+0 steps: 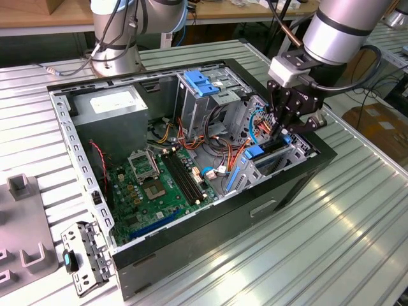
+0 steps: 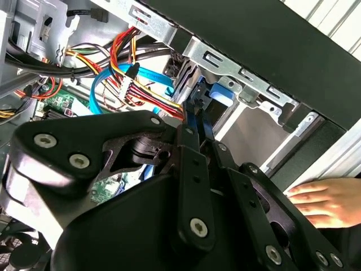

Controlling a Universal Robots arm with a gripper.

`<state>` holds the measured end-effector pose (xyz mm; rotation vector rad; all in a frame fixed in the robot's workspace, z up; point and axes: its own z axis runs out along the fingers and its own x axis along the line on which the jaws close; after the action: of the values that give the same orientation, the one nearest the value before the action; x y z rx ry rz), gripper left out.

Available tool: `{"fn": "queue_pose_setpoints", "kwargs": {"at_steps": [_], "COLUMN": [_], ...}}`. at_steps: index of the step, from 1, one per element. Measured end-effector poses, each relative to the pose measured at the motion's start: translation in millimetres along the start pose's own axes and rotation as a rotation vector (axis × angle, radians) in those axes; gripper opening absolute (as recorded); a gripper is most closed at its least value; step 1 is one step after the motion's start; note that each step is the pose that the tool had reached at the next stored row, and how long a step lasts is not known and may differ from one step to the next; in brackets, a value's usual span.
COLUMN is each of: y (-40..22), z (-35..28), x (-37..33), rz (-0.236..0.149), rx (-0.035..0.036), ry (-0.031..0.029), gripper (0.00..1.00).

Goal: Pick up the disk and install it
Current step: 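Insert the first disk wire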

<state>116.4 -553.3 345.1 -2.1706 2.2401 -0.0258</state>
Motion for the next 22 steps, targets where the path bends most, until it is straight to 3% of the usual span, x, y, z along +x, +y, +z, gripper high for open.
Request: {"fn": "queue_pose_setpoints", "kwargs": {"at_steps": [6,8,10,22], "y": [-0.2,-0.4,-0.4,-0.5], "z": [1.6,-3.7,-4.9,-1.6], "x": [0.0,0.0,0.0,3.2], "rz": [0.000,0.000,0.000,0.000], "rx": [-0.0001,-0.0001,-0.0001,-0.0002], "ry": [-0.0034,-0.0033,-0.0036,-0.0078], "gripper": [0.16,0.16,0.16,0.16]}}
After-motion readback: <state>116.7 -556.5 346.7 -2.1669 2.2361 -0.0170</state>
